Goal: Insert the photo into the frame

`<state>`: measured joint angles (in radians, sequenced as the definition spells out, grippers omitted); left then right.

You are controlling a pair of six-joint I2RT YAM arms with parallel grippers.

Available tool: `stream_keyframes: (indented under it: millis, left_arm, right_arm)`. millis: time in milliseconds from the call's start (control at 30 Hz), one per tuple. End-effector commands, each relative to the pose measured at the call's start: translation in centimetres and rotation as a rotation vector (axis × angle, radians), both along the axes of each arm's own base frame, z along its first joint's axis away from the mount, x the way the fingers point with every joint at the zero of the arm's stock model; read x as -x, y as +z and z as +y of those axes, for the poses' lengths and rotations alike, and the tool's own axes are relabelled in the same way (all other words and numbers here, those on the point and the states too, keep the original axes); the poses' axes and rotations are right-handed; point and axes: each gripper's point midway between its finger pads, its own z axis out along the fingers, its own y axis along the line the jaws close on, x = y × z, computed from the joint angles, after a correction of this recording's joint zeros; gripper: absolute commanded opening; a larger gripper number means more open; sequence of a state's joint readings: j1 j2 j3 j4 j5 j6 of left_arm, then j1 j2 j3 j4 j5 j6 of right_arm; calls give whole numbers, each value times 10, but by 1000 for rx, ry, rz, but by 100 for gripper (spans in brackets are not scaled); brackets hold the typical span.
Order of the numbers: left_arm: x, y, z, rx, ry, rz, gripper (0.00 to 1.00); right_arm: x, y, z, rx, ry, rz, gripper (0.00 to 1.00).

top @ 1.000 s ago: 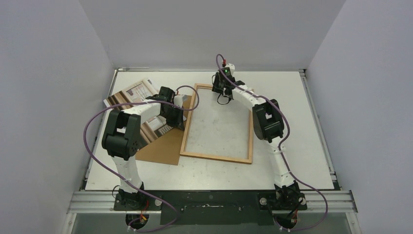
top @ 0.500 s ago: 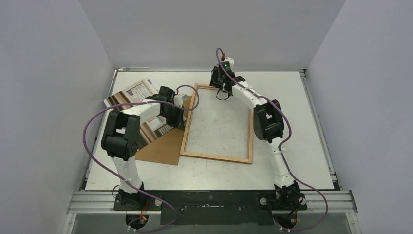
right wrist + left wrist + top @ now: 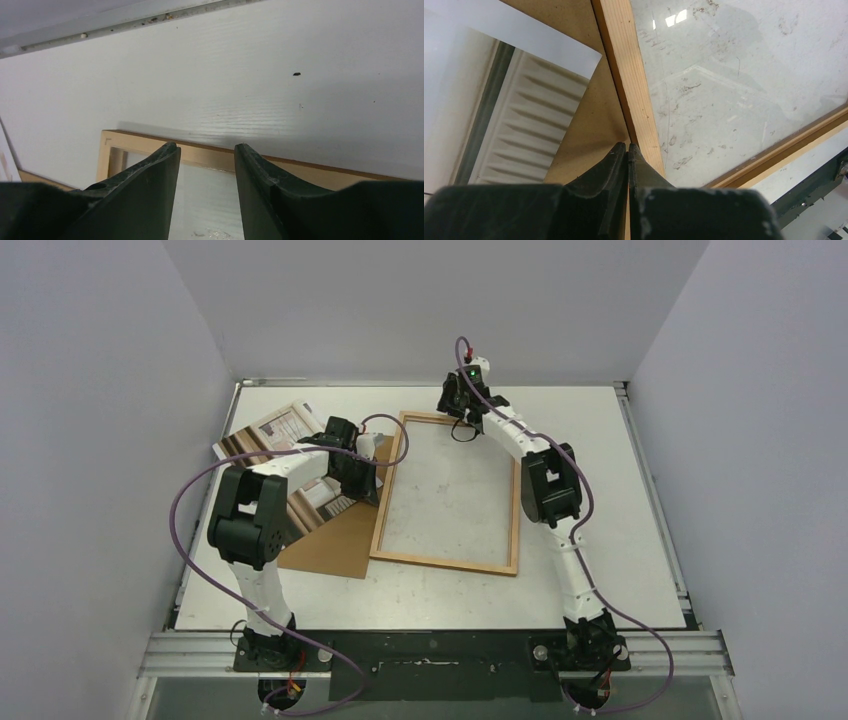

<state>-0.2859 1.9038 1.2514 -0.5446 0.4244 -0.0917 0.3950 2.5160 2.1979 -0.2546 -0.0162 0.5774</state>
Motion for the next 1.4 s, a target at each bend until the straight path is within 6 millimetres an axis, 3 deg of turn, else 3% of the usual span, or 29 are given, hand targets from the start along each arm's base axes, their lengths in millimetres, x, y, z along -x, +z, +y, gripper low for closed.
stream_keyframes:
  millis: [0,733,1067,1300,1367]
  left_arm:
    - [-6,22,-1,29,-17,-57,2]
    - [-6,21,-1,29,-14,-60,1]
    - [-8,20,-1,31,-11,-63,1]
    - [-8,20,-1,32,-12,-64,1]
    - [-7,20,-1,32,-12,-64,1]
  right_arm:
    - [-9,13,5,-41,3,-39,45]
    - [24,-30,3,-30,18,78,44]
    - [44,-25,10,-37,35,89,43]
    - [50,-30,12,-32,44,110,42]
    - [48,-23,13,-37,46,98,42]
